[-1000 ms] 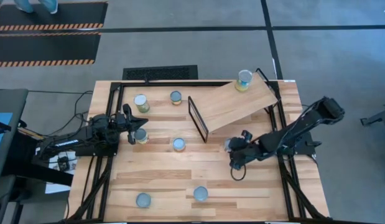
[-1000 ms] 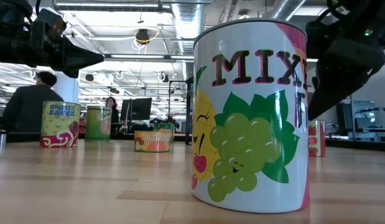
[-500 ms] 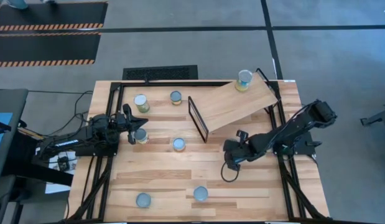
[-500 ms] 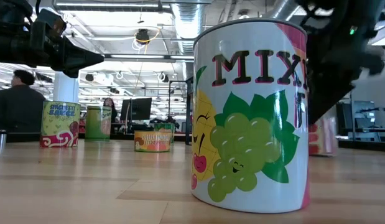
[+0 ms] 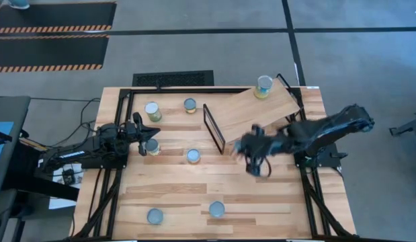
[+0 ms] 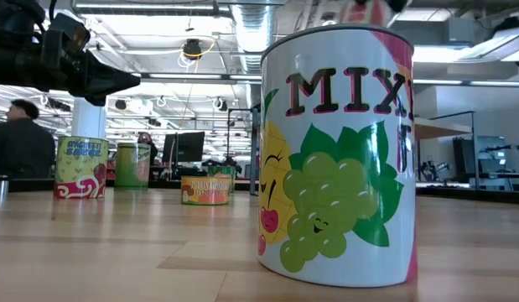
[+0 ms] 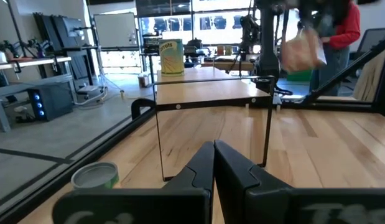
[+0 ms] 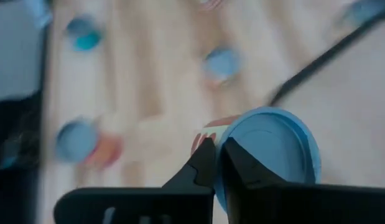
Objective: Pick and place cans onto a shelf
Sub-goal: Put the canned diced tomatoes on the shelf
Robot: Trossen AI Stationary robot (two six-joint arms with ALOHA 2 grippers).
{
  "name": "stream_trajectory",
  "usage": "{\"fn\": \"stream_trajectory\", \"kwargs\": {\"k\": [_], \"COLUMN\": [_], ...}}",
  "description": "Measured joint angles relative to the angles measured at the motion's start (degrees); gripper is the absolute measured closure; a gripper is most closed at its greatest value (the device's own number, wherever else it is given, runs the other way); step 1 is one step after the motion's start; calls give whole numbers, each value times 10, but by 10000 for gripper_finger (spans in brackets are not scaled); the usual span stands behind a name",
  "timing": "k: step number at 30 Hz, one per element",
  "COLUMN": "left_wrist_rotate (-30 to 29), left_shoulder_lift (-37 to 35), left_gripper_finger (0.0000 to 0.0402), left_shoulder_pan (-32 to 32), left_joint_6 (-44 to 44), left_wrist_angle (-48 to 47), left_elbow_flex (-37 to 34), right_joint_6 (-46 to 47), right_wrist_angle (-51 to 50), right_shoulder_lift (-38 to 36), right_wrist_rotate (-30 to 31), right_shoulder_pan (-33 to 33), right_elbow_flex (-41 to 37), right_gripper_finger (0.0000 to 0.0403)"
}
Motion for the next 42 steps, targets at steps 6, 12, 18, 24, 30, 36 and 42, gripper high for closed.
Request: {"fn": "stream_trajectory", "kwargs": {"k": [6,12,18,24,30,36,42], "left_wrist_rotate": [0,-1,-1,-6,-11,-11,-11], "left_shoulder_lift": [0,0,0,3,11,15,15], "left_gripper_finger": [401,401,401,401,401,401,401], "left_shoulder_pan": [0,0,0,0,0,0,0], "left_joint_6": [0,0,0,1,5,5,6], "left_wrist_angle": [1,1,1,1,-1,0,-1], "left_elbow_flex": [0,0,0,0,0,0,0], "right_joint_6": [-83,-182,-206,-192,-186,-183,-175], "right_wrist_angle": [-147,-151,-122,-97,-95,-93,-88], "right_shoulder_lift": [40,90,114,129,154,168,167], "right_wrist_rotate": [44,4,-6,-18,-19,-18,-19], "right_shoulder_pan": [-162,-305,-368,-393,-409,-425,-429], "right_elbow_flex": [95,108,108,109,109,109,109], "right_gripper_finger": [387,382,384,384,383,383,368]}}
